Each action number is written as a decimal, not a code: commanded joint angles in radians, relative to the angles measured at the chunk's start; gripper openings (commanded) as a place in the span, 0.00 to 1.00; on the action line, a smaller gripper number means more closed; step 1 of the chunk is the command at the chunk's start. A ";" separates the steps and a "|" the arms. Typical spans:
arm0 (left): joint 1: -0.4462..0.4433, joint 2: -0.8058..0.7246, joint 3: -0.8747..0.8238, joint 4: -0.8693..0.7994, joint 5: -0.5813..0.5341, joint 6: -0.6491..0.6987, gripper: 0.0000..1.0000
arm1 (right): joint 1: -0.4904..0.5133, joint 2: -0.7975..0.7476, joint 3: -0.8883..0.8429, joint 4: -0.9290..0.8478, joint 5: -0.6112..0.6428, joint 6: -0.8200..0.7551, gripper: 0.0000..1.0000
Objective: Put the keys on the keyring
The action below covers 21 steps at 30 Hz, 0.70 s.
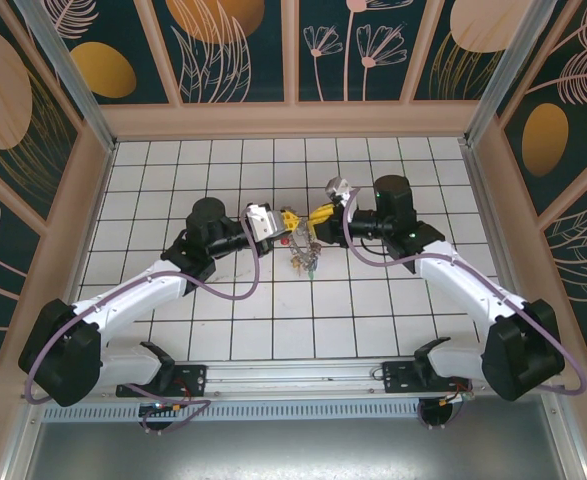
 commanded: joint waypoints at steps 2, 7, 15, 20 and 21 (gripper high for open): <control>-0.005 -0.011 -0.003 0.093 0.066 -0.013 0.00 | -0.004 -0.080 0.063 -0.128 0.024 -0.204 0.26; -0.005 0.000 0.008 0.090 0.124 -0.001 0.00 | 0.031 -0.121 0.085 -0.197 0.157 -0.368 0.24; -0.005 0.027 0.019 0.130 0.198 -0.046 0.00 | 0.065 -0.088 0.126 -0.290 0.165 -0.452 0.16; -0.005 0.041 0.018 0.169 0.220 -0.091 0.00 | 0.065 -0.087 0.107 -0.278 0.166 -0.430 0.22; -0.005 0.043 0.017 0.179 0.221 -0.100 0.00 | 0.081 -0.087 0.104 -0.278 0.167 -0.427 0.22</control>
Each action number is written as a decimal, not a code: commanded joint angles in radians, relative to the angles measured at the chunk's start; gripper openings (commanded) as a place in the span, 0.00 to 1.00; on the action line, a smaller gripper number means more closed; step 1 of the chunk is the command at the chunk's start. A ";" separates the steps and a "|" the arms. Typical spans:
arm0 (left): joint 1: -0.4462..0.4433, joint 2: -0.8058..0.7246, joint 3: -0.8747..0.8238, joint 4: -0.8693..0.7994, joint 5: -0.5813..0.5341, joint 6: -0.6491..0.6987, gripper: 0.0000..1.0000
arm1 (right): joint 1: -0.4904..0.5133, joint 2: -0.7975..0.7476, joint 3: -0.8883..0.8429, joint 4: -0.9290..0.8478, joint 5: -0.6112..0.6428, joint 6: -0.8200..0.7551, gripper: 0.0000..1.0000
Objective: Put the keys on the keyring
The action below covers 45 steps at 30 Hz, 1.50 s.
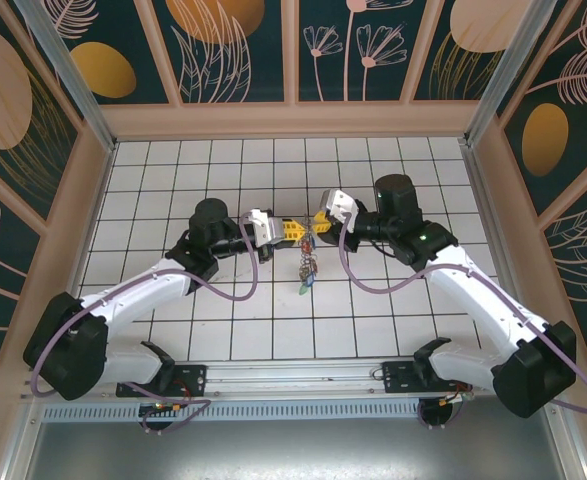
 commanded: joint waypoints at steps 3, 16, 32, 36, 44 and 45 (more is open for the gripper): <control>-0.005 0.004 0.016 0.139 0.053 -0.079 0.00 | 0.022 -0.009 -0.003 -0.009 0.008 -0.007 0.23; -0.005 0.038 -0.018 0.295 0.072 -0.197 0.00 | 0.052 -0.062 -0.139 0.194 0.026 0.097 0.28; -0.005 0.064 -0.013 0.302 0.111 -0.200 0.00 | 0.013 -0.127 -0.061 0.001 0.030 -0.028 0.29; -0.005 0.068 -0.012 0.299 0.122 -0.198 0.00 | 0.013 -0.103 -0.032 -0.026 0.010 -0.050 0.29; -0.005 0.069 -0.008 0.278 0.131 -0.188 0.00 | 0.013 -0.039 0.032 -0.122 -0.008 -0.115 0.26; -0.005 0.071 -0.006 0.273 0.136 -0.186 0.00 | 0.013 -0.035 0.034 -0.125 -0.013 -0.118 0.26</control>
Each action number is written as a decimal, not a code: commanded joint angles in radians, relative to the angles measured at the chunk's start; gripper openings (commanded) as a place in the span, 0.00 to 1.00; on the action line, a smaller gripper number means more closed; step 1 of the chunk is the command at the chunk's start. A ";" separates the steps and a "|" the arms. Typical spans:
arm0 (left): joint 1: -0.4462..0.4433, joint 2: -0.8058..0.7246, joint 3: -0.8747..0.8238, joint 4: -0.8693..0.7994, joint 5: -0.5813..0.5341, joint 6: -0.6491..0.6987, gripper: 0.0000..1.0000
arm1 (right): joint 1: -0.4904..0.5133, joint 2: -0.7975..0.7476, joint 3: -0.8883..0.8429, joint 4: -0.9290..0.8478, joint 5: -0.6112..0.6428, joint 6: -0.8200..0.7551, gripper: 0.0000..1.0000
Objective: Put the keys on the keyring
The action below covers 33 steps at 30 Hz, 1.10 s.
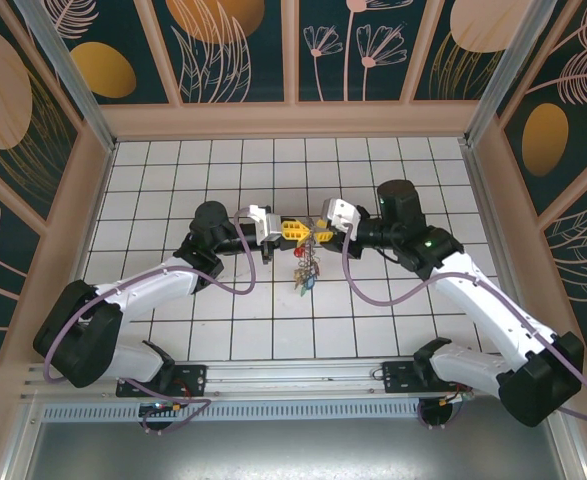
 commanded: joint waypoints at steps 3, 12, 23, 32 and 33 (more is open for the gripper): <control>-0.005 0.006 0.033 0.010 0.055 0.010 0.00 | -0.004 0.019 0.047 -0.053 -0.049 -0.044 0.21; -0.005 0.023 0.057 -0.077 0.052 0.070 0.00 | -0.004 0.031 0.079 -0.107 -0.069 -0.067 0.18; -0.005 0.025 0.056 -0.077 0.059 0.064 0.00 | -0.004 0.061 0.087 -0.151 -0.075 -0.071 0.19; -0.005 0.027 0.056 -0.072 0.066 0.057 0.00 | -0.005 0.077 0.092 -0.173 -0.079 -0.073 0.00; -0.005 0.028 0.054 -0.072 0.063 0.059 0.00 | -0.004 0.079 0.097 -0.179 -0.080 -0.073 0.00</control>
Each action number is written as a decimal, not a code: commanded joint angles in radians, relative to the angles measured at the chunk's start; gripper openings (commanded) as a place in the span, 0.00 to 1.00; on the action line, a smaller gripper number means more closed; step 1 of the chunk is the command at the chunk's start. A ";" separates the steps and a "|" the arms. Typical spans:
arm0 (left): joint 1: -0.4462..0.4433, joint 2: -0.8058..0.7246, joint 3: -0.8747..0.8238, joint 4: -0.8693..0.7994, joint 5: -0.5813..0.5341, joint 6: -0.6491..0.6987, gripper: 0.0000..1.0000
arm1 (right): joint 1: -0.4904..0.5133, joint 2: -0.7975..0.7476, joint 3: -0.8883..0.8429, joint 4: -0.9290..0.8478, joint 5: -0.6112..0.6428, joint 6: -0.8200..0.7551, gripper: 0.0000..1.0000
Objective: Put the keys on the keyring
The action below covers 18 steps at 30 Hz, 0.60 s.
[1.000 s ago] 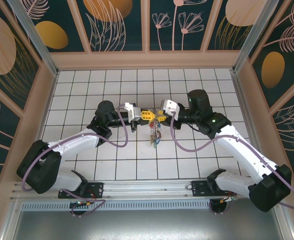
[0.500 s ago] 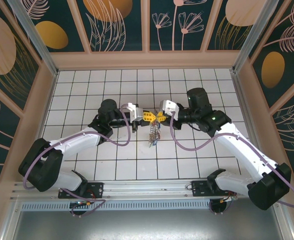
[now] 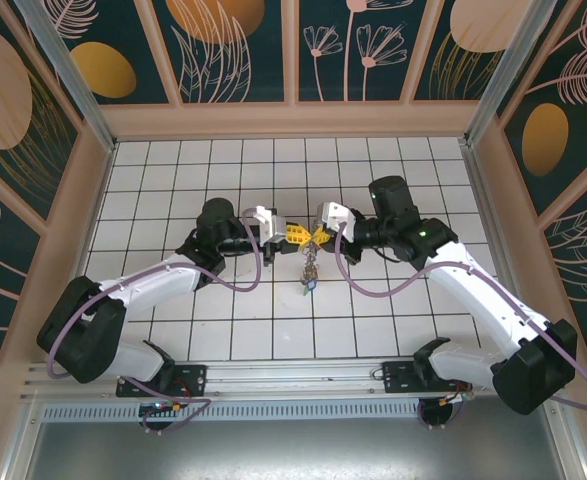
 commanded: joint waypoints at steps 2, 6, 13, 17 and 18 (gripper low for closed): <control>-0.005 0.000 0.028 0.040 0.014 0.008 0.00 | -0.004 0.018 0.036 -0.030 -0.011 0.008 0.00; -0.002 -0.001 0.033 -0.003 -0.057 0.020 0.04 | -0.004 0.046 0.059 -0.062 0.012 0.116 0.00; 0.041 -0.020 0.028 -0.073 -0.075 0.075 0.22 | -0.005 0.137 0.130 -0.136 0.073 0.554 0.00; 0.085 -0.043 0.031 -0.124 -0.062 0.094 0.27 | -0.004 0.184 0.183 -0.162 0.194 0.833 0.00; 0.098 -0.054 0.031 -0.143 -0.059 0.105 0.27 | -0.004 0.204 0.208 -0.183 0.191 0.880 0.00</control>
